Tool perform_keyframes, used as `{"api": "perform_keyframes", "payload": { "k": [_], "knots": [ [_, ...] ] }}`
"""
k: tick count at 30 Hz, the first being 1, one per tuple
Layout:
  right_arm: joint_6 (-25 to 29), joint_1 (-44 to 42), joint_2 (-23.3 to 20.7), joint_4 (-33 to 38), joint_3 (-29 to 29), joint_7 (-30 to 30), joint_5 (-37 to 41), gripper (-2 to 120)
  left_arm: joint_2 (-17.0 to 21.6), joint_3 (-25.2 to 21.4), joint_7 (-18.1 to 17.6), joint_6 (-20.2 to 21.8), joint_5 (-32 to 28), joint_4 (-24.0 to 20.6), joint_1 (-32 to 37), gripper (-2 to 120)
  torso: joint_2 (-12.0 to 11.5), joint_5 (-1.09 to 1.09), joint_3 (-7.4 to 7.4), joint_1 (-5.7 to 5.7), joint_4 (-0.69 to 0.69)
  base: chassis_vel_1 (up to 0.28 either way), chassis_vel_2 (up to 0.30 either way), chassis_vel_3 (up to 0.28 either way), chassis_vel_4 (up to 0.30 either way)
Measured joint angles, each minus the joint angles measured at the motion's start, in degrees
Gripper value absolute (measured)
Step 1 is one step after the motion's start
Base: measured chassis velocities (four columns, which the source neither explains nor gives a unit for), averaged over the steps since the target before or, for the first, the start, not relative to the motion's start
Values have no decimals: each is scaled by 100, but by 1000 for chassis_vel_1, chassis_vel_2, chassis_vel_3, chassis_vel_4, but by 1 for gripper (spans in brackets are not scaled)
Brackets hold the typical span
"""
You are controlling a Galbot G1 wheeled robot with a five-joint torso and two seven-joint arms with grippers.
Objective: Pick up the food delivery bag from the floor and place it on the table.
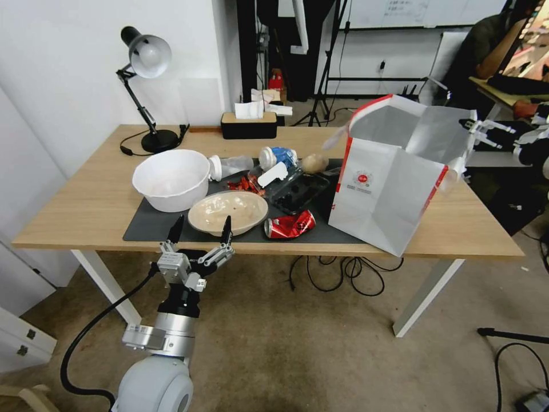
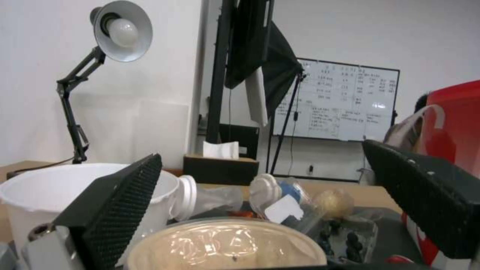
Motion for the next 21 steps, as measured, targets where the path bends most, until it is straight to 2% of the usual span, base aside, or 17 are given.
{"api": "perform_keyframes", "payload": {
  "k": [4, 6, 7, 9, 11, 13, 15, 17, 19, 21],
  "knots": [
    [335, -115, 25, 119, 64, -147, -351, 100, 3, -5, -2, -3, 1, -23, 6, 100, 0, 0, 0, 0, 0, 0, 0, 0, 0],
    [682, -394, 56, 245, 211, -456, -698, 100, 7, -10, -2, -3, 0, -30, 6, 100, 0, -1, 0, 0, 0, 0, 0, 0, 0],
    [682, -394, 56, 245, 211, -456, -698, 100, 7, -10, -2, -3, 0, -30, 6, 100, 0, -1, 0, 0, 0, 0, 0, 0, 0],
    [1049, -780, 175, 457, 398, -875, -1118, 100, 17, -24, -3, -8, -9, -38, -1, 100, 0, -1, 0, 0, -1, 0, 0, 0, 0],
    [1143, -862, 236, 539, 422, -965, -1229, 100, 20, -35, -3, -10, -14, -43, -5, 100, 0, -1, 0, 0, -1, 0, 0, 0, 0],
    [1489, -1133, 576, 946, 469, -1175, -1631, 100, 49, -88, -4, -13, -35, -66, -12, 100, 0, -1, 0, 0, 0, 0, 0, 0, 0],
    [1551, -1183, 659, 1022, 472, -1207, -1725, 100, 57, -99, -3, -15, -38, -72, -12, 100, 0, -2, 0, 0, 1, 0, 0, 0, 0],
    [1817, -1486, 1099, 1357, 469, -1426, -2298, 100, 87, -162, 2, -45, -51, -102, -9, 100, 0, 0, 0, 0, 0, 0, 0, 0, 0],
    [1864, -1557, 1180, 1409, 469, -1482, -2422, 100, 92, -172, 4, -57, -51, -103, -7, 100, 0, -1, 0, -1, 1, 0, 0, 0, 0],
    [2025, -2085, 1608, 1724, 469, -1798, -3043, 100, 146, -248, 17, -113, -46, -102, 8, 100, 0, 2, 0, 0, 0, 0, 0, 0, 0]
  ]
}}
